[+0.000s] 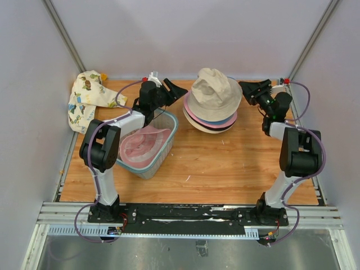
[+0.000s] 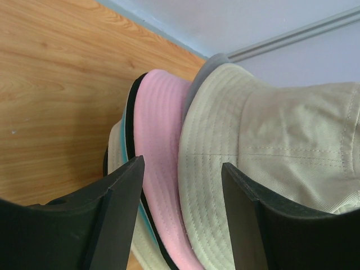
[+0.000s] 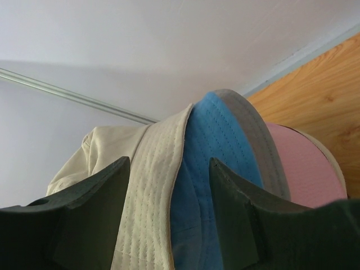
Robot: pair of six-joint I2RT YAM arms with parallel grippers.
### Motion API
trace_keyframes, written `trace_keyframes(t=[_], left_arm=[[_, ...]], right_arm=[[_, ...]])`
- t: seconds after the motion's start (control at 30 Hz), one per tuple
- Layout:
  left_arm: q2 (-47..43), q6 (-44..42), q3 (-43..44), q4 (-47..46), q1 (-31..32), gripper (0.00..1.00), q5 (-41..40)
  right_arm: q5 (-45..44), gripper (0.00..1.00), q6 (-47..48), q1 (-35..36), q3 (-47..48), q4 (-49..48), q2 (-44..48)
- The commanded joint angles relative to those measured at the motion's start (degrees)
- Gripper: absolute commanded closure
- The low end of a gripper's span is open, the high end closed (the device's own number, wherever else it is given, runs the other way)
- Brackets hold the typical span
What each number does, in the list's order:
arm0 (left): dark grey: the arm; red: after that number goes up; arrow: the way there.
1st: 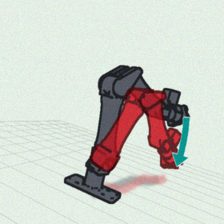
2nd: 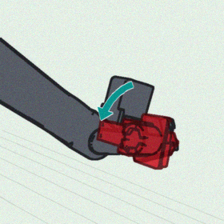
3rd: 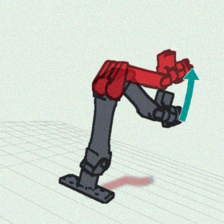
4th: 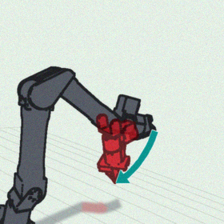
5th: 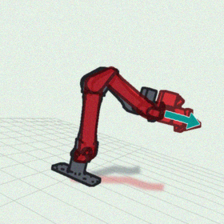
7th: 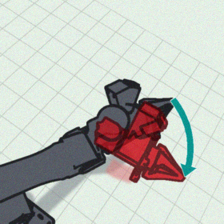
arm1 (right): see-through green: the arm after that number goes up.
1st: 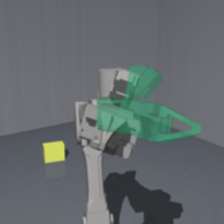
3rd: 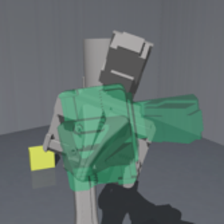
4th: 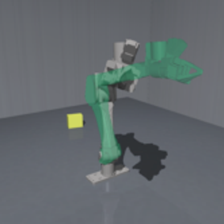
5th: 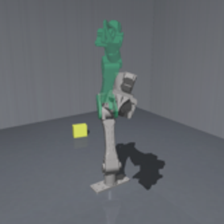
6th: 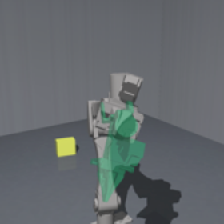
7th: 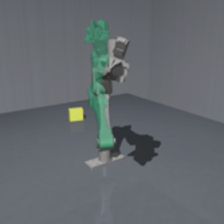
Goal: Stack the hats
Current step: Stack the hat on the hat.
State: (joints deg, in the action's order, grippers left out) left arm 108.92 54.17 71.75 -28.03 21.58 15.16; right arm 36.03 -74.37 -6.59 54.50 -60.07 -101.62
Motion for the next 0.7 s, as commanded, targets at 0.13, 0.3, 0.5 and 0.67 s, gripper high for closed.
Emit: trace_keyframes(t=[0.13,0.3,0.5,0.67], left_arm=[[-2.24,-0.65,-0.27,-0.80,0.95,0.38,0.95],[-1.66,-0.64,0.41,-0.71,1.42,0.38,1.44],[-1.77,-0.30,0.12,-0.93,1.70,0.39,1.83],[-2.81,0.04,-1.13,-1.55,1.71,0.39,2.00]], right_arm=[[2.11,0.41,-0.54,1.76,2.09,-2.24,-2.08],[2.54,0.62,-1.88,2.01,2.54,-4.57,-3.16],[1.87,0.97,-3.03,1.93,-1.03,-8.22,-3.02],[-1.00,0.99,-3.76,1.93,-7.18,-12.51,-2.61]])
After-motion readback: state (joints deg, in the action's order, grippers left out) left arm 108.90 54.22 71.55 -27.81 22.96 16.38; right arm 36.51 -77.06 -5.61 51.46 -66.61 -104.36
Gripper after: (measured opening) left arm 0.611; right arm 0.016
